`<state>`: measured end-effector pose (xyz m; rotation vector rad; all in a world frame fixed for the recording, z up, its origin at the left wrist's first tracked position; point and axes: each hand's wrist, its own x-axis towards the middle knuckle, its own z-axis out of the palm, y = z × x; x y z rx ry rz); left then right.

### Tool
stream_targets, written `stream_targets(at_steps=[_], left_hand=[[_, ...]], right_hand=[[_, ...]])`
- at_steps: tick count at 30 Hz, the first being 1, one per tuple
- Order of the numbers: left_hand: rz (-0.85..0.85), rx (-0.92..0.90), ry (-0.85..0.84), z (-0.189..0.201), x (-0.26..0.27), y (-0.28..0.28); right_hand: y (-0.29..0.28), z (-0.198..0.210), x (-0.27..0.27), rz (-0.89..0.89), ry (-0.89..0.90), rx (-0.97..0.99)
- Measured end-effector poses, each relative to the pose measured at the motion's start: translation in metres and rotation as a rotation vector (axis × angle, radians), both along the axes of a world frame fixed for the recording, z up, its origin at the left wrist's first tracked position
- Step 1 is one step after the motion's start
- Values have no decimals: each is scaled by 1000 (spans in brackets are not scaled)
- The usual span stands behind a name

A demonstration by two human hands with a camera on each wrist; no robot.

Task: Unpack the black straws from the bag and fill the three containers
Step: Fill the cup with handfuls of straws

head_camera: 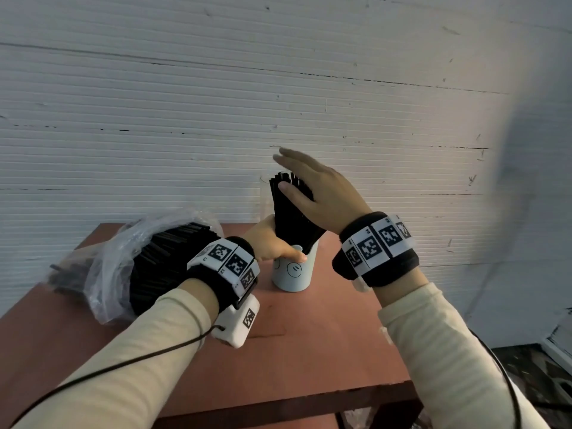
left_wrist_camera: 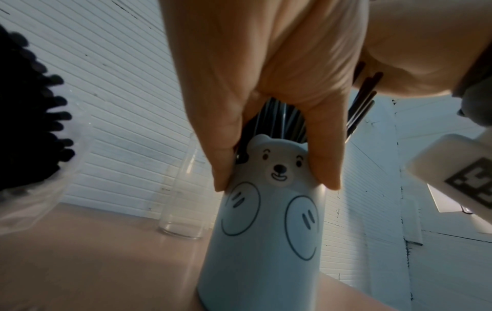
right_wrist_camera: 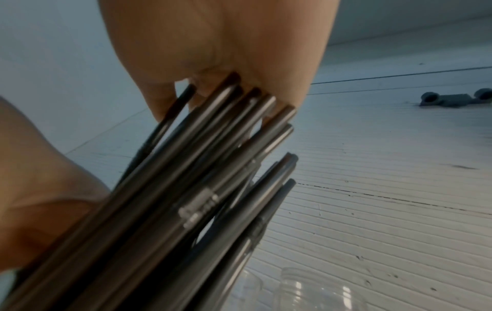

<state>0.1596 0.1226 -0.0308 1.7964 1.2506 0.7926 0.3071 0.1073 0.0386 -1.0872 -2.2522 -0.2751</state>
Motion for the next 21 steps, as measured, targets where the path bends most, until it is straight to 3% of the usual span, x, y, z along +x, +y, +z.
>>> stream_targets(at_steps=[4,9,13,17,21], left_hand=[[-14,-37,4,5,1,-6],[99,-32,80,7,-15,-24],[280,174,24,22,-51,-50],[466,327,-77,35,-98,-67],[593,378,58,34,-147,-77]], right_hand=[[-6,3,-2,-55,-37,-17],[-19,8,-10,51,203,74],[-34,0,-36,224,419,121],[-43,-18,-75,264,404,-150],[-42,-38,-120,264,245,-455]])
